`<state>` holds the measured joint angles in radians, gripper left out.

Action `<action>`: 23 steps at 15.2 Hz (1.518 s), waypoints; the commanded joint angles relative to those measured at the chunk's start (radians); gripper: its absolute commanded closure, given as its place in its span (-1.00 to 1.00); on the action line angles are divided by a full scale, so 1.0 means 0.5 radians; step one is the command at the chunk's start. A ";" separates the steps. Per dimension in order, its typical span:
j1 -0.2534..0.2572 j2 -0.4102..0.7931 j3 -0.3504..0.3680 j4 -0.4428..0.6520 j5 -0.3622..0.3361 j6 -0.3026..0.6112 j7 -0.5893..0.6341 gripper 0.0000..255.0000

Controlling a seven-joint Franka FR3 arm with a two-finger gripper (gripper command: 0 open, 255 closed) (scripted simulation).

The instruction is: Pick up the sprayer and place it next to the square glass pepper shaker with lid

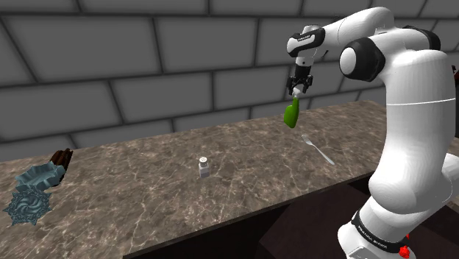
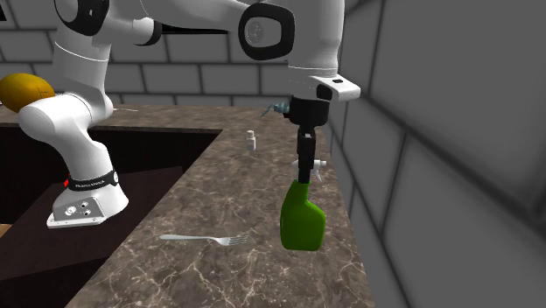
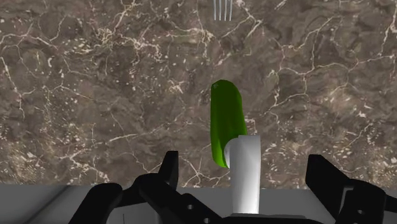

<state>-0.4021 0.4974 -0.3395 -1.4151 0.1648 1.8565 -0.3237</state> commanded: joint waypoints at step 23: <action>-0.021 -0.020 -0.009 0.267 -0.013 -0.284 0.016 1.00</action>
<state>-0.4108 0.4858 -0.3440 -1.2991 0.1585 1.7306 -0.3168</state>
